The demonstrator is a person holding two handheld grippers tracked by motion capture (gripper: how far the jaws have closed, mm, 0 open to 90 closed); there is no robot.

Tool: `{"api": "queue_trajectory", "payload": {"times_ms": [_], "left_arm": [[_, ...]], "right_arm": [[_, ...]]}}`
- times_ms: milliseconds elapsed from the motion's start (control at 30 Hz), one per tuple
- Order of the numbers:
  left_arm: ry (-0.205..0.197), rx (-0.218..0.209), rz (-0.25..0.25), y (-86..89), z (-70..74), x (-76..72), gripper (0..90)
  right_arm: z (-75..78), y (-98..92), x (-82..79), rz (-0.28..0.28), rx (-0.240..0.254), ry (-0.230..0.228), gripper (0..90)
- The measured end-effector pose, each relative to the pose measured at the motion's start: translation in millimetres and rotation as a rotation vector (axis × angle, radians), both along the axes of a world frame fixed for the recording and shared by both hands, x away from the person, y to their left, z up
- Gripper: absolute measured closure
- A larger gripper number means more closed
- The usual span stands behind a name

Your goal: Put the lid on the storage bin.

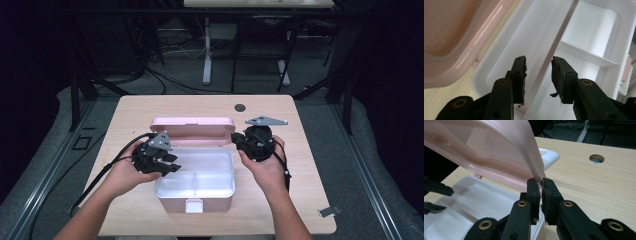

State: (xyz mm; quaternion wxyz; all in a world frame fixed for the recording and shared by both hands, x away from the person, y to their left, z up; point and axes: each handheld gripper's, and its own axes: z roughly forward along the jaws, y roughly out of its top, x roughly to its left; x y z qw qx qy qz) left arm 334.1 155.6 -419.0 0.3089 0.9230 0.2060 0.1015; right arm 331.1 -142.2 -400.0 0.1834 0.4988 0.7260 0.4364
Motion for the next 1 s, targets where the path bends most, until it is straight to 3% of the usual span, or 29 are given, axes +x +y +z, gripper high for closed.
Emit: {"api": "queue_trajectory", "payload": {"times_ms": [167,600,767,1000], "left_arm": [[-0.040,-0.028,0.012,5.4,7.2,-5.9,63.0],[-0.110,-0.186,0.209,42.8,28.0,-10.9,63.2],[-0.140,-0.196,0.270,53.8,30.1,-9.4,61.1],[-0.178,-0.258,0.340,60.2,34.5,-3.2,60.3]], "right_arm": [[0.0,0.2,-0.9,-0.003,-0.002,-0.005,84.6],[0.4,0.1,-2.9,0.011,0.005,-0.004,84.5],[-0.2,0.7,-3.3,-0.004,-0.002,-0.013,84.3],[-0.2,0.6,-3.6,-0.001,-0.003,-0.008,83.8]]}}
